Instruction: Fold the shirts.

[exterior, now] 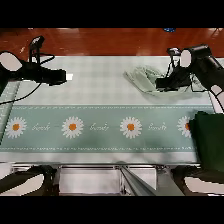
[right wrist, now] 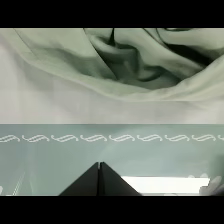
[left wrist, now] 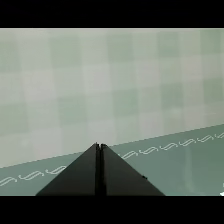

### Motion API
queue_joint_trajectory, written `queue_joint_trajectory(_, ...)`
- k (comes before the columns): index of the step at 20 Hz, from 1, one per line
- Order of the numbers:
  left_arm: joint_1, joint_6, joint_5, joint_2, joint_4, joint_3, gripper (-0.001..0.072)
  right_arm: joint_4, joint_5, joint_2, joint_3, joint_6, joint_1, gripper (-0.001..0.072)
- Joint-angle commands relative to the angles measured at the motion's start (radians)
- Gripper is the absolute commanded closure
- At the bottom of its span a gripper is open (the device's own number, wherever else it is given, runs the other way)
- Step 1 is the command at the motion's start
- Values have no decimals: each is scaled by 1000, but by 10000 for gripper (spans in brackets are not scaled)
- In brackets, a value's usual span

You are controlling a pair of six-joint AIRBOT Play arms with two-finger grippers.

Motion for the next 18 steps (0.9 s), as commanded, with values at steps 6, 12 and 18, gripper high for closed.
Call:
queue_joint_trajectory(6, 1, 0, 0, 0, 0, 0, 690, 0, 0, 0, 1, 0, 1, 686)
queue_joint_trajectory(12, 1, 0, 0, 0, 0, 0, 690, 0, 0, 0, 1, 0, 1, 686)
queue_joint_trajectory(18, 2, 0, 165, -9, 1, -1, 689, -99, -237, -2, 1, 0, 1, 686)
